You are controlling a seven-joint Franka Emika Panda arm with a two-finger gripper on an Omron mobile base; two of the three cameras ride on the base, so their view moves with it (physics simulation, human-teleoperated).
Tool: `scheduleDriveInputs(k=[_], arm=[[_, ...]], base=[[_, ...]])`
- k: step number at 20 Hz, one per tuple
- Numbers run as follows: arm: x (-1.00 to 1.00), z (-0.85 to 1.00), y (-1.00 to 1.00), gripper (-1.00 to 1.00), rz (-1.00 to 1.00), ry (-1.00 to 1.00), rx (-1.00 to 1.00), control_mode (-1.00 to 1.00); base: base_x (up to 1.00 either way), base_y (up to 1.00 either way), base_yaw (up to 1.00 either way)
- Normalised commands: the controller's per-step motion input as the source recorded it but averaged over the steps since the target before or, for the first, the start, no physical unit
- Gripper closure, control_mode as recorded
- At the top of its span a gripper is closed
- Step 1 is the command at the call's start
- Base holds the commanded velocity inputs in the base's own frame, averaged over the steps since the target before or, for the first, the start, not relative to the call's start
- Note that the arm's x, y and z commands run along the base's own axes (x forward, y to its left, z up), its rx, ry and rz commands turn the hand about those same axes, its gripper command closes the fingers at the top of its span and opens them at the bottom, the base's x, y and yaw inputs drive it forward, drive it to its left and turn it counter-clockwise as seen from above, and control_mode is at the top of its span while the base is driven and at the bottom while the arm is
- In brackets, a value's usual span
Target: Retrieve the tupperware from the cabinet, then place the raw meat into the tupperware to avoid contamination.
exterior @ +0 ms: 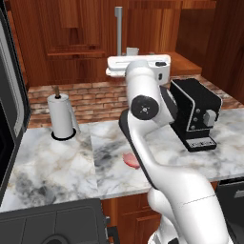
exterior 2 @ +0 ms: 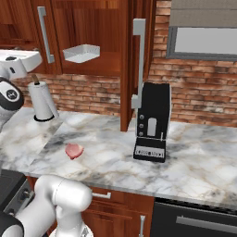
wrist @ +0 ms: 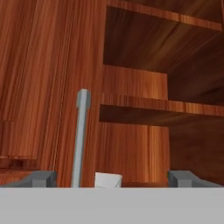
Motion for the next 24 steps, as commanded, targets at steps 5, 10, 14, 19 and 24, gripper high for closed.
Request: scheduleDriveInputs(k=[5,10,14,19,24], arm=[[0.36,-0.04,0.04,-1.0,0.0,0.0,0.0,-1.0],[0.36,-0.05,0.06,-1.0,0.0,0.0,0.0,-1.0],[0.34,-0.08,0.09,-1.0,0.0,0.0,0.0,-1.0],[0.34,-0.09,0.11,-1.0,0.0,0.0,0.0,-1.0],[0.35,-0.07,0.06,-1.0,0.0,0.0,0.0,-1.0]], base=[[0.0,0.0,0.0],[0.0,0.0,0.0],[0.0,0.0,0.0],[0.0,0.0,0.0],[0.0,0.0,0.0]])
